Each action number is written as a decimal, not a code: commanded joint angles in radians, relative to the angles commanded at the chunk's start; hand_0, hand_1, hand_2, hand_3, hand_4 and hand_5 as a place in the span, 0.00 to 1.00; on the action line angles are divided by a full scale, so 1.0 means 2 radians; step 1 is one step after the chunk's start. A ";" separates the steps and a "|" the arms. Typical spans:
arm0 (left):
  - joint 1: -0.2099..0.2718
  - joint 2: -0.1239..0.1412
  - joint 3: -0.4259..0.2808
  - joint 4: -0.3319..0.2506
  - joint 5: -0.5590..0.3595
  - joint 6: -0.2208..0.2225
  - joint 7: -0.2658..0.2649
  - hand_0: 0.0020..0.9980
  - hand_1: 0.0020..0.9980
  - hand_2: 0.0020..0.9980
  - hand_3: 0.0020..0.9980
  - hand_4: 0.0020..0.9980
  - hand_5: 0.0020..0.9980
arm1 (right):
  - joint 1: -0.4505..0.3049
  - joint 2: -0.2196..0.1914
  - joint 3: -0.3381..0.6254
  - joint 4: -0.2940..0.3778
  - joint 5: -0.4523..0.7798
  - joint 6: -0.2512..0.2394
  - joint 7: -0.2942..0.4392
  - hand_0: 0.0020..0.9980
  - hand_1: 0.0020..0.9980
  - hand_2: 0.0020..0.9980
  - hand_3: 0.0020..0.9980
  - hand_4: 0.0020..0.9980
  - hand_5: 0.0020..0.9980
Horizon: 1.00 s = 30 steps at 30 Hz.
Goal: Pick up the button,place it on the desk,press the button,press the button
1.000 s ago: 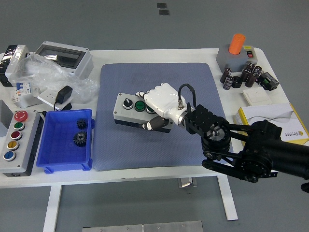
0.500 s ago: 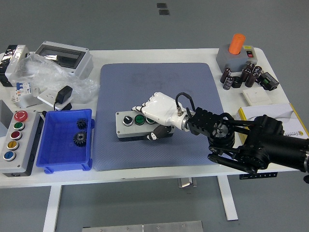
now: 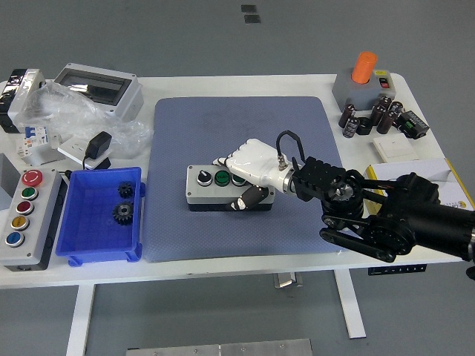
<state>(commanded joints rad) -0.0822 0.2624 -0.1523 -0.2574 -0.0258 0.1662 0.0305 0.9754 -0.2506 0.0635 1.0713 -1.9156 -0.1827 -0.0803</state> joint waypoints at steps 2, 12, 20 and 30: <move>0.000 0.000 -0.001 0.000 0.000 -0.001 -0.002 0.63 0.63 0.58 0.57 0.53 0.11 | 0.000 -0.002 0.005 0.003 0.023 0.010 -0.002 0.55 0.57 0.50 0.37 0.34 0.01; -0.001 0.001 -0.003 0.001 0.000 -0.004 -0.011 0.63 0.63 0.58 0.57 0.53 0.11 | 0.000 -0.004 0.013 0.015 0.050 0.026 -0.004 0.75 0.67 0.68 0.72 0.80 0.25; -0.001 0.001 -0.005 0.001 0.003 -0.002 -0.011 0.63 0.63 0.58 0.57 0.53 0.11 | -0.003 -0.002 0.007 0.009 -0.007 -0.012 -0.016 0.84 0.75 0.81 0.97 1.00 0.50; -0.001 0.002 -0.004 0.001 0.002 -0.003 -0.012 0.63 0.63 0.58 0.57 0.53 0.11 | -0.006 -0.002 0.001 0.006 -0.029 -0.009 -0.025 0.86 0.78 0.86 1.00 1.00 0.51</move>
<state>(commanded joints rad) -0.0848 0.2663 -0.1606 -0.2555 -0.0220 0.1597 0.0059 0.9633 -0.2548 0.0663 1.0842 -1.9737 -0.2011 -0.1306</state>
